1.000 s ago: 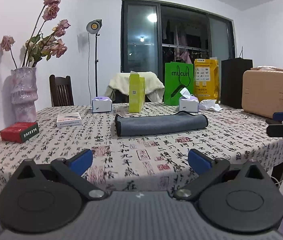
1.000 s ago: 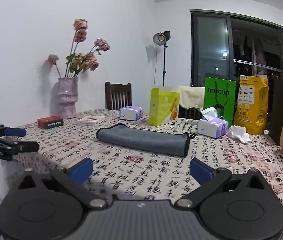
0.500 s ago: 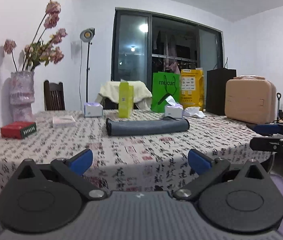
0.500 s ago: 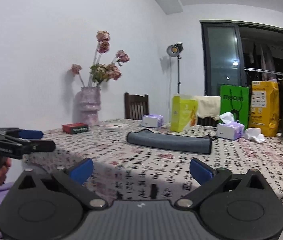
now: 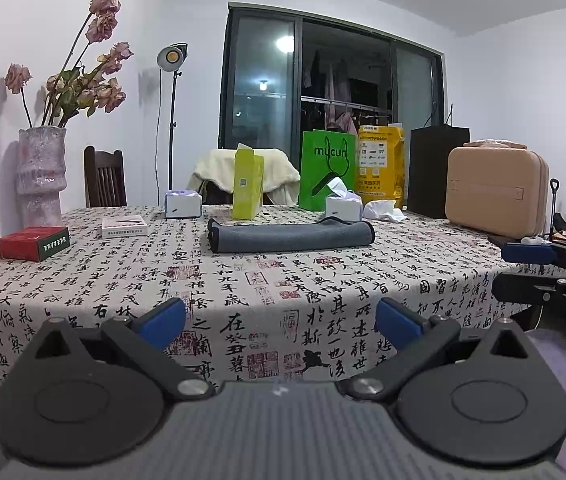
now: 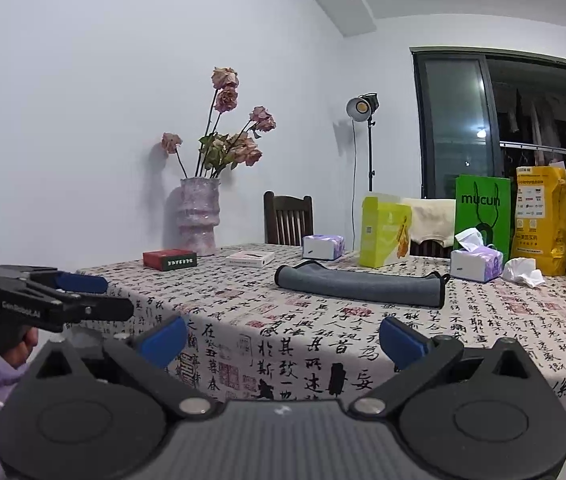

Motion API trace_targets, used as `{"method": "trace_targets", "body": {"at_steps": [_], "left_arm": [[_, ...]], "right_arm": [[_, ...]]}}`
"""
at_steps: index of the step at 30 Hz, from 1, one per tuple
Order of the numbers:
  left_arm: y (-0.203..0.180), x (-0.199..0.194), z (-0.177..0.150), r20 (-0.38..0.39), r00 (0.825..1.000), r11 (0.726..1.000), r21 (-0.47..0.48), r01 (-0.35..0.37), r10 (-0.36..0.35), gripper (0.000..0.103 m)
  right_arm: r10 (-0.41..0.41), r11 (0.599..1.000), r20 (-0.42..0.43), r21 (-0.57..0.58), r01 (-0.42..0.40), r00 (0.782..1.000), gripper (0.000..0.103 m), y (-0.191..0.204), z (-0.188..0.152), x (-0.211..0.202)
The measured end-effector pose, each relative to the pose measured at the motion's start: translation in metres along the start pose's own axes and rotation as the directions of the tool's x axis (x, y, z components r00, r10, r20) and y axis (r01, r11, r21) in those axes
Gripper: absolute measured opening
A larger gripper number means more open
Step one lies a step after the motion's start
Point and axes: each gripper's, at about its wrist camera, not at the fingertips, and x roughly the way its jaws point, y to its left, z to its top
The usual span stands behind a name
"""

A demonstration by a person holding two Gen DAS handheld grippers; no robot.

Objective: Fold towel

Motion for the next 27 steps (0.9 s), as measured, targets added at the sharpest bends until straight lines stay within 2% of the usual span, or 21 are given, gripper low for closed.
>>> {"method": "trace_targets", "body": {"at_steps": [27], "left_arm": [[-0.0013, 0.0017, -0.0006, 0.002, 1.000, 1.000, 0.003, -0.007, 0.007, 0.103]], "right_arm": [[-0.014, 1.000, -0.028, 0.002, 0.014, 1.000, 0.103, -0.0035, -0.0051, 0.0067]]}}
